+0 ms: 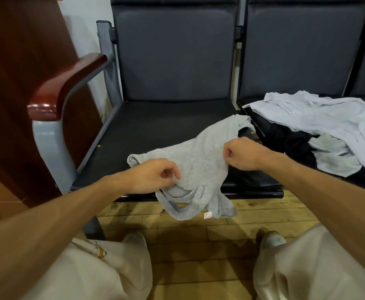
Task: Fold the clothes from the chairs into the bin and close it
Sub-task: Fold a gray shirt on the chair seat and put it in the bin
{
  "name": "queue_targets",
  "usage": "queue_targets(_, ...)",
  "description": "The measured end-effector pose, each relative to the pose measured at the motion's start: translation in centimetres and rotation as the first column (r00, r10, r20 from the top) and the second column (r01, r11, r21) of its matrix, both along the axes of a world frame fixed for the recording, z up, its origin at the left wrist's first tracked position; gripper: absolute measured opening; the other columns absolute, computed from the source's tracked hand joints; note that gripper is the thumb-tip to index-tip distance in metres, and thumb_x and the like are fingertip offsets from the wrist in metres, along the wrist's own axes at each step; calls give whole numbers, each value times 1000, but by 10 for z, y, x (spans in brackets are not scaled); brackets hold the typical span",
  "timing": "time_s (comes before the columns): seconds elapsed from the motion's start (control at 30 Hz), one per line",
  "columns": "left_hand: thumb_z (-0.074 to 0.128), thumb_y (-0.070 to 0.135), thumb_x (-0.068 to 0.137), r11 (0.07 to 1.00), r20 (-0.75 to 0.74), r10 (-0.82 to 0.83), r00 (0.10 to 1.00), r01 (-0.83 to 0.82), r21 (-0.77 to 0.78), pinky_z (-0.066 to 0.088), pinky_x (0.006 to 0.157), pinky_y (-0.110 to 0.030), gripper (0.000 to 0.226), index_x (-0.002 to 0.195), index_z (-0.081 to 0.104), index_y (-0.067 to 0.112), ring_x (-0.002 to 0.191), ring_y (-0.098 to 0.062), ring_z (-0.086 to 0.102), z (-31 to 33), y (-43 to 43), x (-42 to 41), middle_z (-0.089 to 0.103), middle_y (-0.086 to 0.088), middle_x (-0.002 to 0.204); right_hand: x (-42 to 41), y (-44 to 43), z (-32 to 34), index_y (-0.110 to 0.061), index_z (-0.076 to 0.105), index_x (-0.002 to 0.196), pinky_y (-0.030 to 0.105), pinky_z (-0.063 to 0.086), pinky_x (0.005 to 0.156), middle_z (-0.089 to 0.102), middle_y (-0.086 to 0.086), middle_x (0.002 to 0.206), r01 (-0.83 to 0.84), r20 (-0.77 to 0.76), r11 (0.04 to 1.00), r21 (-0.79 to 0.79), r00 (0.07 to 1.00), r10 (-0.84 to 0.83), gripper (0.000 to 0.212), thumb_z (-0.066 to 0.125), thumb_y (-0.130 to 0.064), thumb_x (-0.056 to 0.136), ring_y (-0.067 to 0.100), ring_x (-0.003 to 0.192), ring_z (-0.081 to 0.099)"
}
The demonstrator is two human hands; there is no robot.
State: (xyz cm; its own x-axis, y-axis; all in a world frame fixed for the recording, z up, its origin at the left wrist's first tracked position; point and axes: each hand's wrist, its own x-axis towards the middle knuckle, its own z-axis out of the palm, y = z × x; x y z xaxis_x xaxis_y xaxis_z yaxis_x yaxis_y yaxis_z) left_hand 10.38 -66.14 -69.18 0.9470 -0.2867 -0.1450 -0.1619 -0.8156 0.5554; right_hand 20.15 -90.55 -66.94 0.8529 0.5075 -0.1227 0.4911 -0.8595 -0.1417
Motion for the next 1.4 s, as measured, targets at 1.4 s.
queue_targets(1.4, 61, 29, 92, 959, 24, 252, 967, -253, 126, 41, 64, -28, 32, 66, 44, 19, 72, -14, 49, -9, -46, 26, 49, 0, 84, -3, 33, -9, -9, 67, 111, 20, 52, 88, 65, -1, 100, 41, -336, 903, 428, 935, 116, 38, 39, 8, 91, 5, 88, 62)
